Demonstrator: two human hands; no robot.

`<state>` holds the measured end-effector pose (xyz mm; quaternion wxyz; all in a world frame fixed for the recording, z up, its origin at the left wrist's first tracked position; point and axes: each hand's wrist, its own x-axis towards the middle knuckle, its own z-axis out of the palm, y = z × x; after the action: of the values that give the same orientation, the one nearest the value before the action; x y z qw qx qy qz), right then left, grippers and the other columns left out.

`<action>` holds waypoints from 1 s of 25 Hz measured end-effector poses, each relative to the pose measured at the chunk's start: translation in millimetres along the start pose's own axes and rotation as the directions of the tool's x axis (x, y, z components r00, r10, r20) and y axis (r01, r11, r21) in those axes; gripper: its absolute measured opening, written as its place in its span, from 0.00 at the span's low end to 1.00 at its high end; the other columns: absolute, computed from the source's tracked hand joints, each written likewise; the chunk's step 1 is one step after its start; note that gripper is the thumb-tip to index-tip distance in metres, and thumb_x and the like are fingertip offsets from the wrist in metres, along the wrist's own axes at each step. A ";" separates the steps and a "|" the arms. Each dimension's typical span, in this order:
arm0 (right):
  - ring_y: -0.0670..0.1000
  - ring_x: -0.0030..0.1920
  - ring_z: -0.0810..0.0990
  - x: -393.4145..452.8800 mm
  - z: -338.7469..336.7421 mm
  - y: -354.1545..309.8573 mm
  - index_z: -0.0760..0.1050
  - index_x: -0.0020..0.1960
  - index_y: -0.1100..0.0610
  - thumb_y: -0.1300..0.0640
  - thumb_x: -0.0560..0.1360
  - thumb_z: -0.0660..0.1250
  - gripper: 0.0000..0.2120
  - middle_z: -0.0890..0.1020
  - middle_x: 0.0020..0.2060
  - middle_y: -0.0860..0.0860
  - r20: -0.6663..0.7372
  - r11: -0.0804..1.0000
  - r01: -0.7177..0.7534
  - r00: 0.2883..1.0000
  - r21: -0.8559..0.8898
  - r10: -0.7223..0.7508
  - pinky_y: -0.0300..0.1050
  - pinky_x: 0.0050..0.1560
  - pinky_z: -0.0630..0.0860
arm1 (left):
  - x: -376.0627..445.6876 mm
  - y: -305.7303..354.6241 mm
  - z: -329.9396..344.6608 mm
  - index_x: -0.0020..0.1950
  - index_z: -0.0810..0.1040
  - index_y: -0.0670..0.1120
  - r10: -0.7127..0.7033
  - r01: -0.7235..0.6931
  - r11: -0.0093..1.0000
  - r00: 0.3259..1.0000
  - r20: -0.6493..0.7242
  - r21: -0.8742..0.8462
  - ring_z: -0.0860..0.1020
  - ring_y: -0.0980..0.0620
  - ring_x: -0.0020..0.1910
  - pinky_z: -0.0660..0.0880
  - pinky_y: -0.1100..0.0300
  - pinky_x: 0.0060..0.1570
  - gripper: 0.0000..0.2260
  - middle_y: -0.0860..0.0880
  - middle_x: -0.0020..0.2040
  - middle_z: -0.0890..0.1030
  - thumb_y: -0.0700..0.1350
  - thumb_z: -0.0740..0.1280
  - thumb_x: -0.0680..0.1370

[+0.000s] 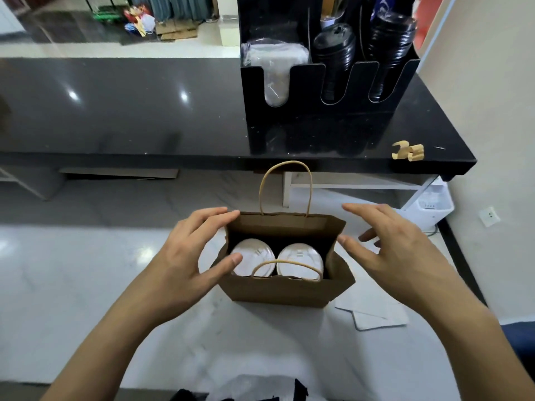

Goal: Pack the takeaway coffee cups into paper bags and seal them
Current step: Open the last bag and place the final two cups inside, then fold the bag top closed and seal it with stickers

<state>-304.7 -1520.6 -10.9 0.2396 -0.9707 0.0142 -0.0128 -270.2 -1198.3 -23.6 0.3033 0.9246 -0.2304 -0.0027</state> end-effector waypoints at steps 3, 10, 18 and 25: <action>0.42 0.48 0.78 8.2 -9.9 -0.8 0.66 0.75 0.40 0.39 0.77 0.63 0.26 0.75 0.63 0.42 -0.060 1.000 -0.006 0.998 -0.009 0.006 0.47 0.52 0.81 | 6.1 5.5 -9.0 0.76 0.64 0.63 0.017 -0.017 1.000 1.000 -0.012 0.023 0.66 0.60 0.71 0.72 0.51 0.68 0.26 0.64 0.73 0.65 0.64 0.62 0.79; 0.42 0.54 0.78 26.7 -31.1 -21.9 0.66 0.75 0.41 0.42 0.79 0.64 0.25 0.77 0.62 0.41 -0.148 0.999 0.051 0.988 -0.005 -0.051 0.42 0.55 0.80 | 41.0 28.9 -28.6 0.77 0.61 0.66 0.148 -0.146 0.987 0.988 -0.031 0.066 0.61 0.63 0.74 0.64 0.61 0.71 0.28 0.67 0.73 0.63 0.67 0.58 0.77; 0.40 0.48 0.77 76.1 -82.8 -58.6 0.75 0.69 0.43 0.45 0.79 0.64 0.19 0.75 0.50 0.33 -0.364 0.978 0.208 0.909 -0.032 -0.205 0.40 0.52 0.76 | 104.8 70.6 -73.5 0.76 0.63 0.65 0.318 -0.302 0.945 0.938 -0.138 0.128 0.61 0.62 0.75 0.61 0.66 0.72 0.26 0.69 0.72 0.63 0.67 0.58 0.79; 0.39 0.53 0.79 125.0 -122.7 -81.5 0.72 0.69 0.40 0.44 0.80 0.64 0.18 0.78 0.55 0.34 -0.404 0.959 0.276 0.872 -0.062 -0.277 0.39 0.52 0.76 | 163.4 98.7 -109.6 0.76 0.63 0.64 0.390 -0.348 0.910 0.903 -0.181 0.226 0.60 0.67 0.72 0.55 0.74 0.70 0.25 0.70 0.70 0.64 0.66 0.56 0.79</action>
<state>-181.9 -1509.7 137.8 0.2260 -0.9387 -0.0749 -0.2492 -150.1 -1276.9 143.3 0.2333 0.8827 -0.3659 0.1801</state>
